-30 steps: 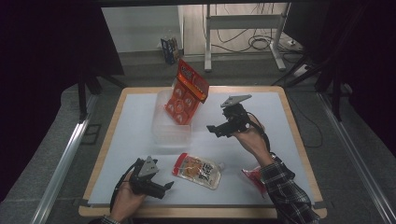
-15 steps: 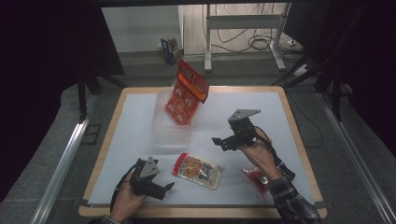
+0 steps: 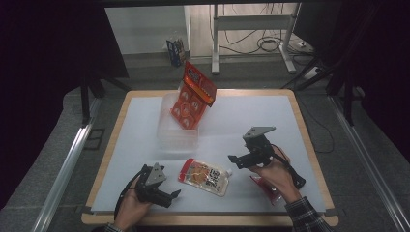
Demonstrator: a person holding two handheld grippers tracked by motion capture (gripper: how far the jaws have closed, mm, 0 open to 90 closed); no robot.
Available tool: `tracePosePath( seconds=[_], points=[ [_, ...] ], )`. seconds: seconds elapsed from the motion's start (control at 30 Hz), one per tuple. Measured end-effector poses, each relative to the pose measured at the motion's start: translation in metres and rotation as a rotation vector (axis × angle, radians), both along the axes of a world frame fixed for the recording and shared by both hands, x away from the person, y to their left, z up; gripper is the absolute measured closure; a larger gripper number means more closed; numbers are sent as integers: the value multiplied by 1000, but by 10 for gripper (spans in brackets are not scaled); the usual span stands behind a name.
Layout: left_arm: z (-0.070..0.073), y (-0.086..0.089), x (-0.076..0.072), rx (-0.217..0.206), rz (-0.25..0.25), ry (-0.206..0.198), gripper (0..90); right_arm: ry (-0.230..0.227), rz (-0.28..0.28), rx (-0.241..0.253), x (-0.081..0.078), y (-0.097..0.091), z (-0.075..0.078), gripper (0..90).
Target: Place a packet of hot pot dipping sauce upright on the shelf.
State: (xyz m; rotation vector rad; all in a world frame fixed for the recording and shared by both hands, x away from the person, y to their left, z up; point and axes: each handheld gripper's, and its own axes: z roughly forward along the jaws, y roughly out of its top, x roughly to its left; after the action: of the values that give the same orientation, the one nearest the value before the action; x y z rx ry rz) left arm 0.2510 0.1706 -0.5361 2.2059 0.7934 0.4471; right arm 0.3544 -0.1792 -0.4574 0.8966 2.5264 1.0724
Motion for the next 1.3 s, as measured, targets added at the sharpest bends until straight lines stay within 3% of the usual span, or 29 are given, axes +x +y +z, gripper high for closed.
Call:
tracePosePath(
  seconds=[0.1,0.53,0.67,1.0,1.3],
  points=[
    [0,0,0,3,-1,-2,0,29,-1,10,-6,-9,-3,210],
    [0,-2,-1,8,-7,-9,0,-15,-27,-35,-44,-58,-10,744],
    [0,-2,-1,11,-7,-9,0,-14,-37,-57,-55,-73,-12,871],
    [-1,-2,0,18,-6,-10,0,76,-102,-71,-78,-107,-24,887],
    [-1,-2,0,21,-2,-9,0,125,-137,-90,-96,-129,-37,887]
  ],
)
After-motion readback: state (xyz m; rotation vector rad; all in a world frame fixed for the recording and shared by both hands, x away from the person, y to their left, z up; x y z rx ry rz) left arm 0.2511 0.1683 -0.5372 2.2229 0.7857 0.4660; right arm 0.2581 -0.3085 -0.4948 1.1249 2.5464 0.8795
